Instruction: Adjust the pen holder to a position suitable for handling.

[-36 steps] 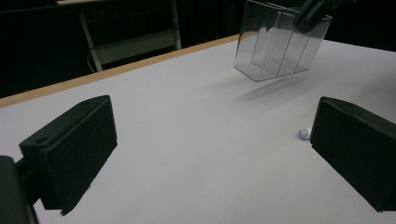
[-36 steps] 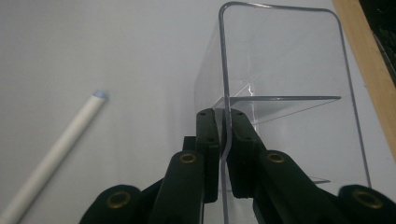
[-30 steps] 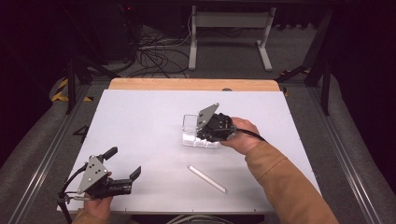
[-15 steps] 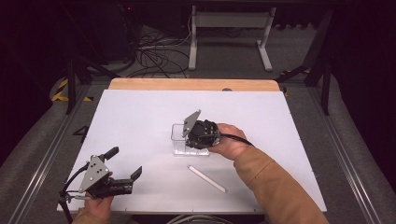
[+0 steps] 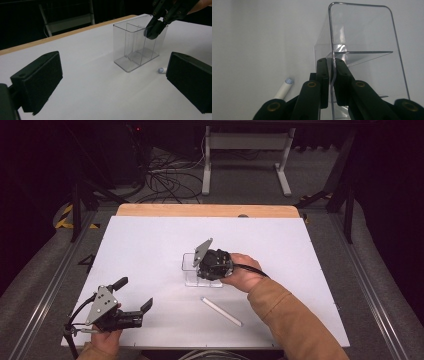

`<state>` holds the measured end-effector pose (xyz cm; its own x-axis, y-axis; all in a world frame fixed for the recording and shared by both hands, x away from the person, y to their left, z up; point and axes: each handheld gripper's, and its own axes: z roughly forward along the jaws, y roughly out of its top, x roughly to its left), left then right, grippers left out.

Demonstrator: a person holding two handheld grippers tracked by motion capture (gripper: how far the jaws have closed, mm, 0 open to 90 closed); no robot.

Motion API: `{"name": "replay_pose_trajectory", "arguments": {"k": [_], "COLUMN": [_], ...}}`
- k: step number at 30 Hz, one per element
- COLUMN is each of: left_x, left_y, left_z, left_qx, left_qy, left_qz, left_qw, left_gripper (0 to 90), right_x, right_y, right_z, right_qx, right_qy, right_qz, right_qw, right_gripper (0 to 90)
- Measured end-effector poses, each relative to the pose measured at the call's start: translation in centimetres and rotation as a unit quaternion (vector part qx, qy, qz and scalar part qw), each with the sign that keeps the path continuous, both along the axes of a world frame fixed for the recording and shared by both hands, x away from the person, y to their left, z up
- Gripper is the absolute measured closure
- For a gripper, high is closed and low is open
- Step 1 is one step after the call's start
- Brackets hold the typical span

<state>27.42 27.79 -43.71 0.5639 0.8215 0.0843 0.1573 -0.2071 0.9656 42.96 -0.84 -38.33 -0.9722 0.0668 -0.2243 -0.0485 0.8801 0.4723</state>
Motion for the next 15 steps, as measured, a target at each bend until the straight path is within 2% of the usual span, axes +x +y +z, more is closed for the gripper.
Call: {"name": "replay_pose_trajectory", "arguments": {"k": [1,2,3,4,5,6,7,8,9,12,15], "left_x": [0.0,0.0,0.0,0.1,0.1,0.2,0.2,0.2,0.3,0.4,0.5], "left_y": [0.0,0.0,0.0,0.0,0.0,0.0,0.0,0.0,0.0,-0.2,-0.3], "left_z": [0.0,0.0,0.0,0.0,0.0,0.0,-0.1,-0.1,-0.1,0.0,-0.1], "left_qx": [-0.001,-0.002,-0.002,-0.003,-0.003,-0.002,-0.003,-0.002,-0.002,-0.005,-0.001], "left_qy": [0.0,0.0,0.0,0.0,0.0,0.0,0.001,0.002,0.003,0.003,0.004], "left_qz": [0.0,0.0,0.0,0.0,0.0,0.0,0.0,0.0,0.001,0.001,-0.002], "left_qw": [1.0,1.0,1.0,1.0,1.0,1.0,1.0,1.0,1.0,1.0,1.0], "left_gripper": [1.4,1.4,1.4,1.4,1.4,1.4,1.4,1.4,1.4,1.4,1.4], "right_x": [0.0,0.0,0.0,-0.1,-0.3,-0.3,-0.7,-0.9,-0.9,-1.4,-2.1], "right_y": [0.0,-0.3,-0.3,-0.8,-1.2,-1.2,-2.0,-2.4,-2.4,-3.3,-3.7], "right_z": [0.0,0.2,0.2,0.8,1.1,1.1,1.8,2.1,2.1,2.8,3.3], "right_qx": [0.004,0.018,0.018,0.04,0.06,0.06,0.097,0.115,0.115,0.158,0.176], "right_qy": [0.004,0.009,0.009,0.021,0.02,0.02,0.021,0.019,0.019,0.014,-0.003], "right_qz": [-0.002,0.001,0.001,-0.007,-0.011,-0.011,-0.023,-0.026,-0.026,-0.04,-0.053], "right_qw": [1.0,0.9998,0.9998,0.9989,0.9979,0.9979,0.9948,0.9929,0.9929,0.9865,0.983], "right_gripper": [75.9,68.3,68.3,60.6,56.4,56.4,46.4,41.9,41.9,30.2,21.3]}}
